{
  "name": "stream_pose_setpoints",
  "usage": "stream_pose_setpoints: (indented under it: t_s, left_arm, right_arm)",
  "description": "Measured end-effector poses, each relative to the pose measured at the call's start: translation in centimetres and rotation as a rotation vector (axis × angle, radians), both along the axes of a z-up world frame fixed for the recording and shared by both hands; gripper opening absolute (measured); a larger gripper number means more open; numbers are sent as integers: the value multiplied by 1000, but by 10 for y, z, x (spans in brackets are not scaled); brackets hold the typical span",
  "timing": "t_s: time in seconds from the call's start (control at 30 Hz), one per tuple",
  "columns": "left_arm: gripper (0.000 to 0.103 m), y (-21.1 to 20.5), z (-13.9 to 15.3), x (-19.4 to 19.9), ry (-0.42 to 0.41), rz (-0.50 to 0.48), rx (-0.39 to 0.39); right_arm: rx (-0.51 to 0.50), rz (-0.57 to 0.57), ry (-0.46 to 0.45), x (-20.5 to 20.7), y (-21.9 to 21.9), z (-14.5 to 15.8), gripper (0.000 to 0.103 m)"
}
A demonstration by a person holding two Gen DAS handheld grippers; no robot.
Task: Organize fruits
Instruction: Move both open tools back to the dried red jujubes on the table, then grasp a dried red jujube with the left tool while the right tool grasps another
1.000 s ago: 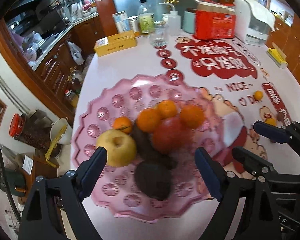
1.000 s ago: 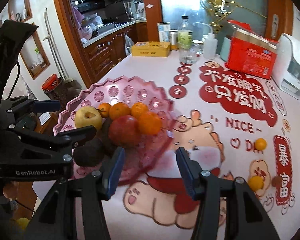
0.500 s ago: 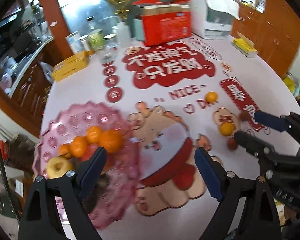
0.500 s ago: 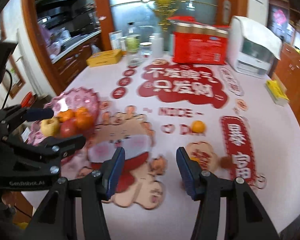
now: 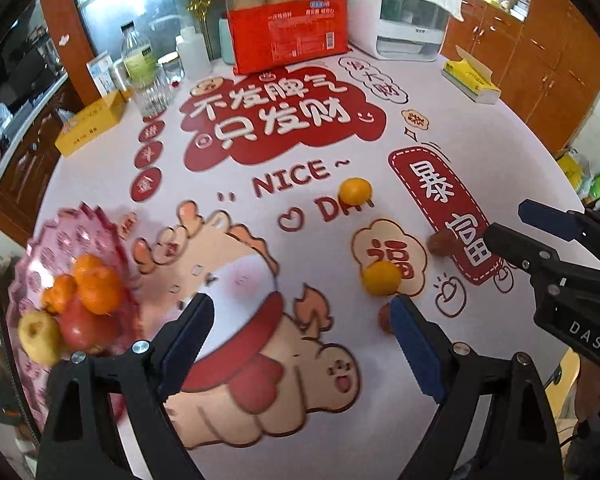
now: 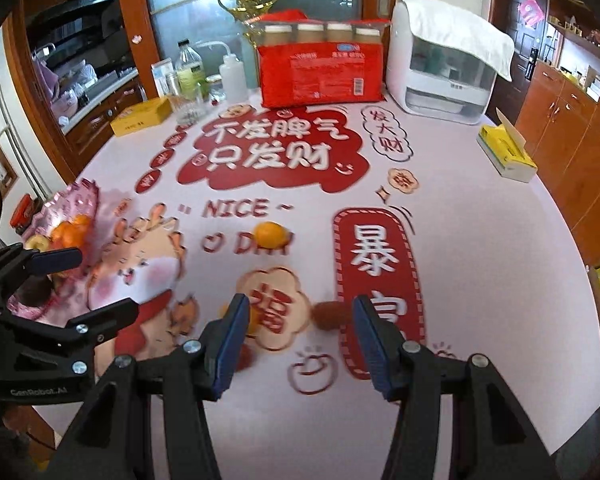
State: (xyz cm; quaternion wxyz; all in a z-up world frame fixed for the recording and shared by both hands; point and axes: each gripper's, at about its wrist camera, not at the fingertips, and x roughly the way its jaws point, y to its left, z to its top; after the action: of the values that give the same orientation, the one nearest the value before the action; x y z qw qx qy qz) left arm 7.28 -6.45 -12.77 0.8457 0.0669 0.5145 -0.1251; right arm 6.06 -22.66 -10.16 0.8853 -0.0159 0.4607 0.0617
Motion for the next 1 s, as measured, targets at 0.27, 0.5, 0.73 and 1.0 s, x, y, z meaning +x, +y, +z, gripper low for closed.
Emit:
stream_pose_setpoints:
  t_s: [0.27,0.5,0.73,1.0]
  left_arm:
    - [88,-27,-37,2,73,66,-21]
    - [88,-42,-61,4,118,102,-31]
    - [88,-53,-76,7,141,119,-45]
    - [85,-55,-86,8,166,136,-91]
  right_arm:
    - [3,36,62,16,-32,-33,54]
    - [21,72,103,27,-40,-58,54]
    - [42,102,129,34,-42,-74,54]
    - [51,144,141,42,-37,-83,54]
